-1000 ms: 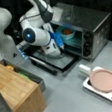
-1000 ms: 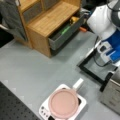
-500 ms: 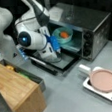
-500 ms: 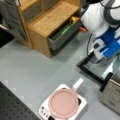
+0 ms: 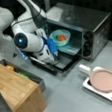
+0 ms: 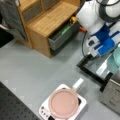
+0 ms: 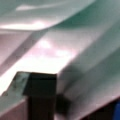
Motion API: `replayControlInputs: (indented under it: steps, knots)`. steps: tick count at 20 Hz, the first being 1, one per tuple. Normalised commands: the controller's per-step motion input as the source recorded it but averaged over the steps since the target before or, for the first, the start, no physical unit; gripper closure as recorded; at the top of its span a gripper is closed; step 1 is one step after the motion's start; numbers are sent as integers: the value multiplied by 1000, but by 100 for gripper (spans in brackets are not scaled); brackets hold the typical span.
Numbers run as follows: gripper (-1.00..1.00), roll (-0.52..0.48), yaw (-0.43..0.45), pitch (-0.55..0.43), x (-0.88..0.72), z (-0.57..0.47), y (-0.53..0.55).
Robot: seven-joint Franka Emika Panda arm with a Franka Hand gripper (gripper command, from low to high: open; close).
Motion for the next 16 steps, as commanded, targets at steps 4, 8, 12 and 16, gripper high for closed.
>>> replayControlInputs:
  steps: [4, 8, 12, 16]
  knots:
    - [-100, -12, 305, -45, 187, -114, -419]
    - [-100, -13, 262, -33, 196, -120, -325]
    - [-100, -24, 204, 7, 193, -89, -271]
    - [-100, -21, 172, 28, 198, -75, -201]
